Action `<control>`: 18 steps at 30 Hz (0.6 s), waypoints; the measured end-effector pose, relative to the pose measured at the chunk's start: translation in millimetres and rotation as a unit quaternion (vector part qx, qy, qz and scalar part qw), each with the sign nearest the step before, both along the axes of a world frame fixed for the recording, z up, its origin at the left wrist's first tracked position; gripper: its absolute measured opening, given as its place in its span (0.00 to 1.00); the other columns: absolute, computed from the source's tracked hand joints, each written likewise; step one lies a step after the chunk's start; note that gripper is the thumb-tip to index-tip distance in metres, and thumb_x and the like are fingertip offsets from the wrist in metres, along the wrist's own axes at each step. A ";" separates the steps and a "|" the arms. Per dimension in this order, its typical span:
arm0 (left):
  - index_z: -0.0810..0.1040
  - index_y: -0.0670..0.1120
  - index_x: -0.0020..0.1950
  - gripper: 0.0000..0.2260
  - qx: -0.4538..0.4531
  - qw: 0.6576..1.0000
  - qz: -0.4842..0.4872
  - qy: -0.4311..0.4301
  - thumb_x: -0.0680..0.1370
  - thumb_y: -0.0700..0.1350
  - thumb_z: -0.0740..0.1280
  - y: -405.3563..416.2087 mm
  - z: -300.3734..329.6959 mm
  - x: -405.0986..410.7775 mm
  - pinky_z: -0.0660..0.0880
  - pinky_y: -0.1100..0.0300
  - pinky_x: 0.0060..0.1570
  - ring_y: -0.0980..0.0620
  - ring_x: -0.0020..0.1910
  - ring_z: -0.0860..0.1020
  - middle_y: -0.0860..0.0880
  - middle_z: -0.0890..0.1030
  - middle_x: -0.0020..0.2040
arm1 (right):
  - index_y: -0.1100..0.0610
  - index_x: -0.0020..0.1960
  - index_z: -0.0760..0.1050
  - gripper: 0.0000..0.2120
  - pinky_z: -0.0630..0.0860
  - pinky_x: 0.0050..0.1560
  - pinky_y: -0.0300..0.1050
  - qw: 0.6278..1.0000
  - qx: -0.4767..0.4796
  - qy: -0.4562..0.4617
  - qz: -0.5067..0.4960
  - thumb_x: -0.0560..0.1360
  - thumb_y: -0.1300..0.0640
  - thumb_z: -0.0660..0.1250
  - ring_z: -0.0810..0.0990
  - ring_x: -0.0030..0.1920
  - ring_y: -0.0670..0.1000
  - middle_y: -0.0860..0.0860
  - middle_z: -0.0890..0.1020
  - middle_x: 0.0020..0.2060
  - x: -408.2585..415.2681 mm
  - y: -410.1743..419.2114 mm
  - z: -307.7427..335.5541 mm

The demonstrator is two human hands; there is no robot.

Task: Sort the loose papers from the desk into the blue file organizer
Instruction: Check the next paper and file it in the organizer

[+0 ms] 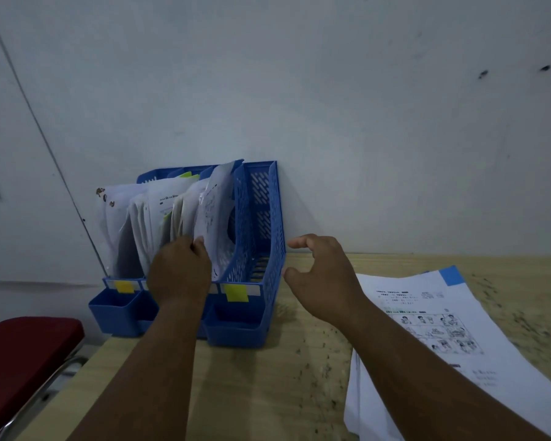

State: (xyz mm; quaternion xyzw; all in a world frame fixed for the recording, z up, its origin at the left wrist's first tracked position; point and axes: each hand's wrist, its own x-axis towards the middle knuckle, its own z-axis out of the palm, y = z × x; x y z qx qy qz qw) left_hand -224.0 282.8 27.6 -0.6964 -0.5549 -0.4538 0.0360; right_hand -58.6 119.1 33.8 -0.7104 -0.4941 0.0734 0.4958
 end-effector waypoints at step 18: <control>0.70 0.44 0.58 0.20 0.045 0.990 -0.055 -0.119 0.75 0.51 0.75 -60.5 17.6 15.8 0.72 0.50 0.38 0.40 0.46 0.76 0.41 0.75 0.55 | 0.39 0.61 0.73 0.19 0.69 0.56 0.40 0.998 -0.018 0.032 -0.057 0.74 0.51 0.73 0.71 0.60 0.42 0.41 0.70 0.61 15.7 -60.0 -28.1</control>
